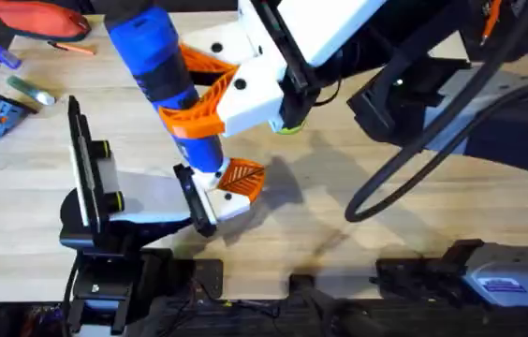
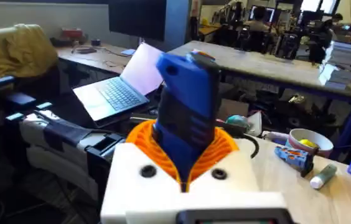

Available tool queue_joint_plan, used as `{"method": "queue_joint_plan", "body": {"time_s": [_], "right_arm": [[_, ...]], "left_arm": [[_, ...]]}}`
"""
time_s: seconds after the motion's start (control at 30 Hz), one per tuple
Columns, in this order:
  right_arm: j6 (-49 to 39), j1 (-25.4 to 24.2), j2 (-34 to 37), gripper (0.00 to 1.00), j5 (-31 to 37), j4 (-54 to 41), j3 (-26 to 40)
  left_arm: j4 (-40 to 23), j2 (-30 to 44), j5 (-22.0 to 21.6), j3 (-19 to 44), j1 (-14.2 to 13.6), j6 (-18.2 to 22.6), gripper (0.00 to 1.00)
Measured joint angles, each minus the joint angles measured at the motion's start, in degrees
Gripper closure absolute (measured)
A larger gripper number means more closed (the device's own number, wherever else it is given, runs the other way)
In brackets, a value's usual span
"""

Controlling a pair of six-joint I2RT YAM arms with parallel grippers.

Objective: Pick up the gripper from the table and insert it into the empty holder that is missing its gripper. Then pick up a screw, insert it into the mounting hole, and use the screwdriver to tighten it. Finally, clean up the table by picking up the vegetable and placing it into the bucket.

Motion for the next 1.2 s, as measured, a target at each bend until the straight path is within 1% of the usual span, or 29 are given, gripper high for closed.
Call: {"method": "queue_joint_plan", "body": {"time_s": [0.1,0.13,0.2,1.2], "right_arm": [[0.0,0.0,0.0,0.979,0.0,0.4,-0.4],[0.2,0.0,0.0,0.979,-0.2,2.2,-0.6],[0.2,0.0,0.0,0.979,-0.8,2.9,-0.6],[0.4,-0.6,0.0,0.979,-1.7,2.4,-1.4]], "left_arm": [[0.0,0.0,0.0,0.0,0.0,0.0,0.992],[0.0,0.0,0.0,0.0,0.0,0.0,0.992],[0.0,0.0,0.0,0.0,0.0,0.0,0.992],[0.0,0.0,0.0,0.0,0.0,0.0,0.992]]}}
